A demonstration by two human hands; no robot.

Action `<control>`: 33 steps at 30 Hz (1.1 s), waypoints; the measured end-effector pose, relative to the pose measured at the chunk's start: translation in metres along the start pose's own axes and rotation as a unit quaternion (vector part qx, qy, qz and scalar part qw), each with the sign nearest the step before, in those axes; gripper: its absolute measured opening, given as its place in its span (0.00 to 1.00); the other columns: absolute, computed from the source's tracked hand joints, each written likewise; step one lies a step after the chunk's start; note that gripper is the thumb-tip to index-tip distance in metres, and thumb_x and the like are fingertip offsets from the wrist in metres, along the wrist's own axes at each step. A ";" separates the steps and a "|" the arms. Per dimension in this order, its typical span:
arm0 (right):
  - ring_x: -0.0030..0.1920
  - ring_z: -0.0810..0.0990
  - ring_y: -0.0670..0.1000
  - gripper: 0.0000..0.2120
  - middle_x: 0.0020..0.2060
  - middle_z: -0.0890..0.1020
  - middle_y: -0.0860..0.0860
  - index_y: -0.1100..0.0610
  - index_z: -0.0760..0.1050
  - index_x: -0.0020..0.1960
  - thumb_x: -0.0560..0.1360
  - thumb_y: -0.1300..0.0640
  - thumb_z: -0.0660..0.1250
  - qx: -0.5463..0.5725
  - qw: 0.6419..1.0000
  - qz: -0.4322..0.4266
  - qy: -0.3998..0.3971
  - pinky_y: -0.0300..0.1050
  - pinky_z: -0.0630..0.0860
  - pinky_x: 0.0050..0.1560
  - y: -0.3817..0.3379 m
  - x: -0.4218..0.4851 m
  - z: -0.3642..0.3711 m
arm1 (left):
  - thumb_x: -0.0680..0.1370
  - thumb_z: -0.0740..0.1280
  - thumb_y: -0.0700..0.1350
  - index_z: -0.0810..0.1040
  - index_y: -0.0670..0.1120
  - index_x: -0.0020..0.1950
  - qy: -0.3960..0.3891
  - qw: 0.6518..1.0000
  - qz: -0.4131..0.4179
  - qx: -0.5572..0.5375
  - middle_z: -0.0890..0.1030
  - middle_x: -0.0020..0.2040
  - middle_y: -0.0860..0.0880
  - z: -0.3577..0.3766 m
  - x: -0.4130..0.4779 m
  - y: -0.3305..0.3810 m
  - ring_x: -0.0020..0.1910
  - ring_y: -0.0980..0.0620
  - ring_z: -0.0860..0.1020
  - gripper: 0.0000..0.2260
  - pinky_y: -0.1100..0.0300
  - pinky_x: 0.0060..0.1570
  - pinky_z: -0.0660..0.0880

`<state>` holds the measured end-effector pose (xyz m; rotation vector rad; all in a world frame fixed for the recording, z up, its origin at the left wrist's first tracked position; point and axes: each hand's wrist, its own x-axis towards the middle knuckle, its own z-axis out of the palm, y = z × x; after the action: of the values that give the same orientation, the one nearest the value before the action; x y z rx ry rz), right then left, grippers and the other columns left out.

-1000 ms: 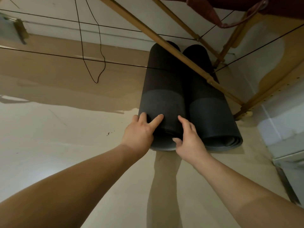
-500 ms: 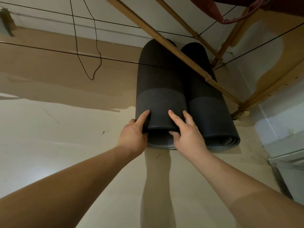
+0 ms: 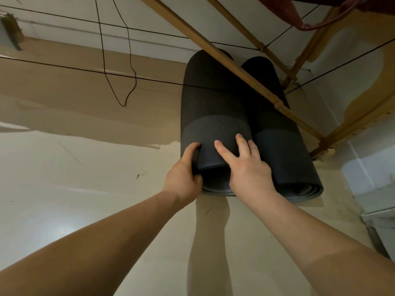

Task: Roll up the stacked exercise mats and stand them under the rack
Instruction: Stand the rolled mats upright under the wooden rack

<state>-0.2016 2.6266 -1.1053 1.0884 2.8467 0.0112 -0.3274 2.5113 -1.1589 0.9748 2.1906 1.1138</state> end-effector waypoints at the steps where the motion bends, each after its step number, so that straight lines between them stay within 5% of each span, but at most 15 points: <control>1: 0.82 0.47 0.64 0.48 0.82 0.44 0.55 0.36 0.40 0.82 0.80 0.60 0.69 -0.008 1.000 -0.001 0.006 0.60 0.74 0.69 0.000 -0.001 0.000 | 0.77 0.65 0.36 0.56 0.66 0.77 0.000 1.000 0.000 -0.002 0.82 0.57 0.47 0.002 0.002 -0.001 0.48 0.45 0.82 0.37 0.47 0.52 0.82; 7: 0.83 0.47 0.62 0.45 0.83 0.45 0.51 0.30 0.42 0.81 0.81 0.60 0.67 0.061 0.997 0.013 0.035 0.62 0.78 0.65 0.009 -0.002 0.014 | 0.76 0.70 0.40 0.56 0.69 0.74 0.020 0.999 0.000 0.047 0.72 0.60 0.46 0.004 0.008 -0.003 0.54 0.42 0.78 0.38 0.49 0.57 0.79; 11: 0.83 0.48 0.62 0.48 0.83 0.43 0.49 0.28 0.41 0.80 0.80 0.63 0.66 0.082 0.996 0.020 0.028 0.56 0.82 0.59 0.011 -0.001 0.014 | 0.79 0.71 0.43 0.53 0.66 0.75 0.039 0.996 -0.003 0.076 0.75 0.57 0.43 0.017 0.010 0.003 0.50 0.40 0.80 0.36 0.49 0.51 0.79; 16: 0.80 0.59 0.60 0.43 0.81 0.49 0.48 0.29 0.52 0.80 0.80 0.64 0.66 0.209 0.976 0.000 0.051 0.54 0.79 0.65 0.010 -0.009 0.022 | 0.81 0.66 0.41 0.50 0.64 0.77 0.041 0.985 0.020 0.166 0.75 0.56 0.41 0.002 0.007 0.004 0.51 0.39 0.78 0.33 0.49 0.51 0.77; 20: 0.61 0.79 0.54 0.42 0.75 0.56 0.43 0.26 0.59 0.73 0.77 0.67 0.69 0.430 0.902 0.031 0.035 0.49 0.80 0.65 0.012 -0.021 0.033 | 0.84 0.62 0.45 0.43 0.63 0.79 0.058 0.920 0.093 0.376 0.71 0.56 0.42 -0.018 -0.004 0.023 0.55 0.41 0.74 0.34 0.52 0.42 0.70; 23: 0.65 0.75 0.51 0.41 0.69 0.60 0.41 0.24 0.61 0.65 0.74 0.66 0.72 0.494 0.868 0.051 -0.033 0.45 0.76 0.66 0.009 -0.023 0.038 | 0.85 0.61 0.48 0.41 0.59 0.82 0.032 0.849 0.172 0.499 0.72 0.59 0.40 -0.036 -0.013 0.038 0.55 0.39 0.75 0.34 0.51 0.42 0.68; 26: 0.68 0.73 0.52 0.39 0.67 0.65 0.45 0.28 0.65 0.65 0.67 0.63 0.74 0.482 0.868 0.057 -0.108 0.47 0.77 0.62 0.020 -0.020 0.024 | 0.83 0.65 0.48 0.44 0.54 0.84 0.025 0.816 0.222 0.533 0.73 0.58 0.37 -0.037 -0.021 0.034 0.53 0.38 0.74 0.37 0.49 0.45 0.66; 28: 0.68 0.71 0.48 0.34 0.69 0.67 0.44 0.32 0.67 0.69 0.73 0.60 0.72 0.500 0.859 0.069 -0.082 0.42 0.72 0.57 0.024 -0.014 0.007 | 0.76 0.72 0.46 0.55 0.52 0.84 0.049 0.830 0.247 0.498 0.74 0.54 0.39 -0.034 -0.022 0.020 0.49 0.40 0.73 0.40 0.50 0.42 0.66; 30: 0.66 0.70 0.46 0.25 0.71 0.62 0.40 0.29 0.66 0.73 0.80 0.47 0.68 0.497 0.864 0.076 -0.042 0.40 0.70 0.57 0.018 -0.007 -0.003 | 0.69 0.74 0.42 0.68 0.48 0.80 0.066 0.862 0.290 0.411 0.76 0.57 0.39 -0.031 -0.020 0.001 0.50 0.39 0.74 0.39 0.48 0.42 0.73; 33: 0.65 0.72 0.52 0.26 0.73 0.57 0.42 0.27 0.63 0.73 0.77 0.30 0.65 0.398 0.913 0.075 -0.055 0.47 0.73 0.63 0.003 -0.001 0.001 | 0.69 0.75 0.43 0.71 0.47 0.78 0.061 0.915 0.235 0.321 0.74 0.70 0.40 -0.034 -0.019 -0.018 0.63 0.37 0.75 0.37 0.43 0.59 0.77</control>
<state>-0.1993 2.6282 -1.1057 1.3423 2.6701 -1.2447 -0.3453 2.4728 -1.1529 1.8305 2.5614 0.6283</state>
